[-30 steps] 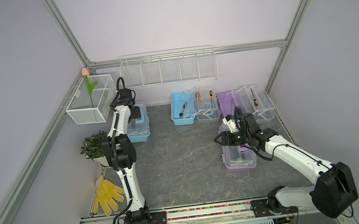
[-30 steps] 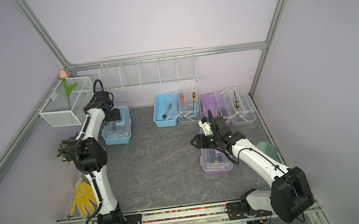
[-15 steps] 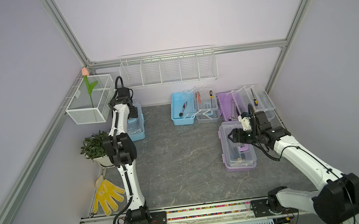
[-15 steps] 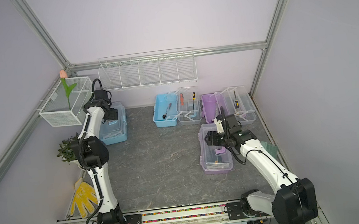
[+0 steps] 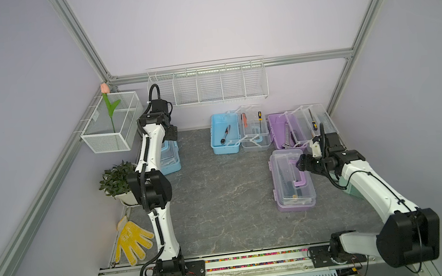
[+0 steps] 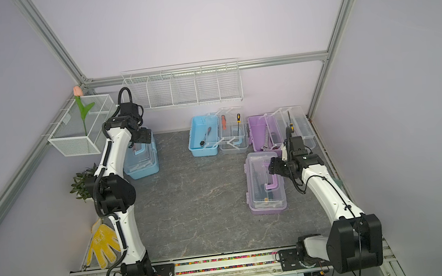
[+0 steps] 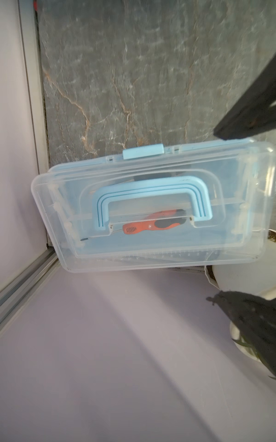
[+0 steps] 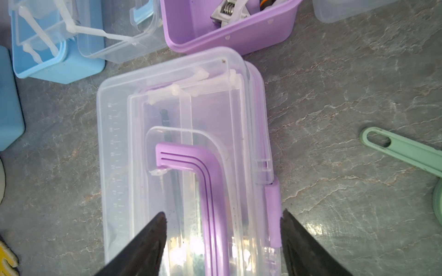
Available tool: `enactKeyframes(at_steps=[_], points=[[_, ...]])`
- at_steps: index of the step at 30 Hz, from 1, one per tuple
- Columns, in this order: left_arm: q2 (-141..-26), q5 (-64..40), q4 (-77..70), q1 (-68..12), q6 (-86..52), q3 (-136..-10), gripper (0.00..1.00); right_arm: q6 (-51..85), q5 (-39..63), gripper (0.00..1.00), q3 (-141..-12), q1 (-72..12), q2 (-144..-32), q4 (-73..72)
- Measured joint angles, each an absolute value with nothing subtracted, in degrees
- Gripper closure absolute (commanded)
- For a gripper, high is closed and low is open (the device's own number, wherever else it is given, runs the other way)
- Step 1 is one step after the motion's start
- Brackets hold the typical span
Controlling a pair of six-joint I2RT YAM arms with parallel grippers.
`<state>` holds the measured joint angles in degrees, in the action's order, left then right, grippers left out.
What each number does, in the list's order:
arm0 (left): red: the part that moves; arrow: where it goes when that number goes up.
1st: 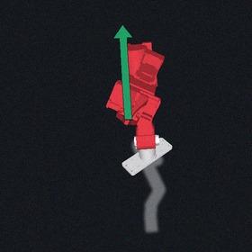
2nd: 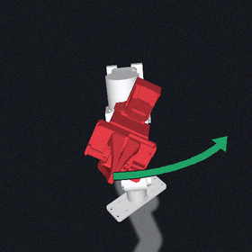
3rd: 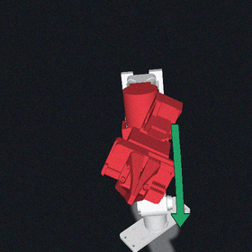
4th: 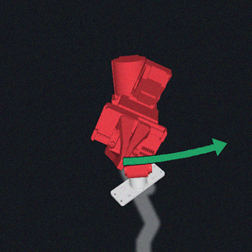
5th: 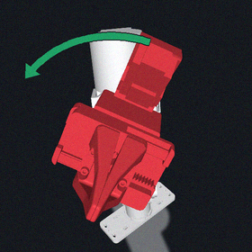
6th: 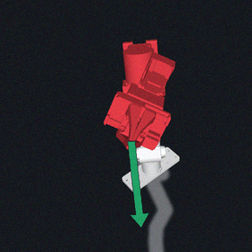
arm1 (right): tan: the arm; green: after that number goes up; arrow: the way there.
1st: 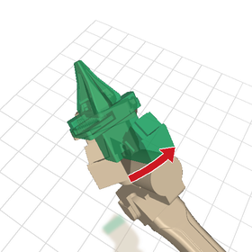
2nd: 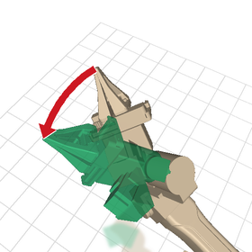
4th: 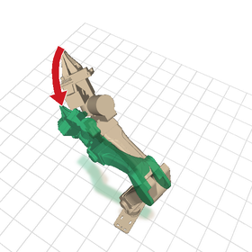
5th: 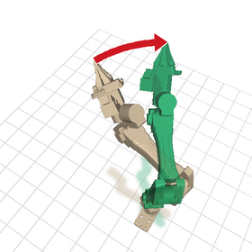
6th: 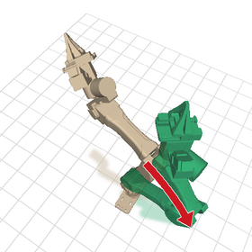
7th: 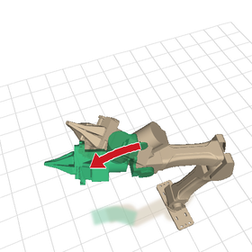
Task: Close toolboxes
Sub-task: Move the toolbox to the corner of the board, then move the toolbox to the center of the board.
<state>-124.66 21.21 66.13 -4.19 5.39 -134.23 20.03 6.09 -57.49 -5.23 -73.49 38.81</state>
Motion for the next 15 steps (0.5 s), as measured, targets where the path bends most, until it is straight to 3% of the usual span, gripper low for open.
enactKeyframes(at_steps=[5,15], points=[[-118.02,19.81,69.01,-6.17,0.47,-131.50,0.00,19.64,6.48,0.35,-57.25,-5.65,-73.52,39.83],[-90.83,9.17,59.33,-18.79,-6.96,-98.83,0.00,20.75,2.39,0.48,-55.00,-14.26,-72.42,41.17]])
